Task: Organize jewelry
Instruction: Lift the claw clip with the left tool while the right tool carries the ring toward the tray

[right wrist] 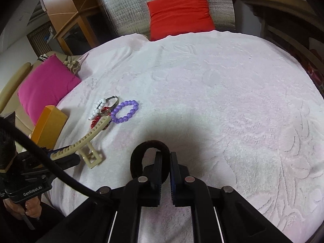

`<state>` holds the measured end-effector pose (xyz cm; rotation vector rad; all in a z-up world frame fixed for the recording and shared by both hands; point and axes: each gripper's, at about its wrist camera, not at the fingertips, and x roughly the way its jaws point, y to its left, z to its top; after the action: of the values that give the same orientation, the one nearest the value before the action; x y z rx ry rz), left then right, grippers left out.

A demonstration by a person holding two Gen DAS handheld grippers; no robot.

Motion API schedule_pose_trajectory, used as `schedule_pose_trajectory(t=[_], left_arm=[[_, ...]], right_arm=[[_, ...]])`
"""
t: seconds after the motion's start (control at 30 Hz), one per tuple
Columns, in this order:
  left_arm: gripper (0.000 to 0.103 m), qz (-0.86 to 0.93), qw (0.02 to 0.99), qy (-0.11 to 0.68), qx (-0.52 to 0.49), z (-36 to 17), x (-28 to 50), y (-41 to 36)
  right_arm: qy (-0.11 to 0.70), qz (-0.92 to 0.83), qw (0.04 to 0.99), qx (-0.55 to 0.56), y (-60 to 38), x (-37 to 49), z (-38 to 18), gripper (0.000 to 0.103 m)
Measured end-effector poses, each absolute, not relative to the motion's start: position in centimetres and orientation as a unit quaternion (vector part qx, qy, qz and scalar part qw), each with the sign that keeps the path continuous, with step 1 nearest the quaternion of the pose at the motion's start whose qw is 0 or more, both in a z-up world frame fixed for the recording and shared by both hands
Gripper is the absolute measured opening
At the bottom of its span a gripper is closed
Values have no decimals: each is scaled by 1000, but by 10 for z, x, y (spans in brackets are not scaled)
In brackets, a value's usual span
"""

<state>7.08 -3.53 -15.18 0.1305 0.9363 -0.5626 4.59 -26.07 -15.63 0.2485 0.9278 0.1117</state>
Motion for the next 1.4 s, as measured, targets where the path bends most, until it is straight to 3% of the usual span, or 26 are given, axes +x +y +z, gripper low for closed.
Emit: schedule_pose_trajectory(t=[0.17,0.3,0.53,0.63,1.03,1.07,1.2,1.23,1.4], left_arm=[[32,-249,849,462,64,-163,73,-33],[50,-232,840,487,58,-172,79,-33],[54,-245,836,491,18,-171,84,-37],[63,-255,835,488,13,-169,82,-43],[65,-244,836,490,-34,-173,98,-52],[64,-241,837,490,-37,-174,100,-53],[30,-240,833,496,-43,-178,106,-56],[26,-237,834,498,-38,-179,106,-57],[20,-231,844,484,-31,-172,103,-52]], right_arm=[[444,56,886,123,-257,43,-155,7],[449,55,884,122,-258,43,-156,7],[451,57,882,126,-261,43,-157,7],[452,59,881,127,-260,43,-158,7],[450,58,881,135,-263,45,-158,7],[451,56,881,135,-263,45,-159,7],[454,58,879,135,-262,46,-161,7],[455,57,879,133,-261,46,-161,7],[458,53,878,130,-261,47,-163,7]])
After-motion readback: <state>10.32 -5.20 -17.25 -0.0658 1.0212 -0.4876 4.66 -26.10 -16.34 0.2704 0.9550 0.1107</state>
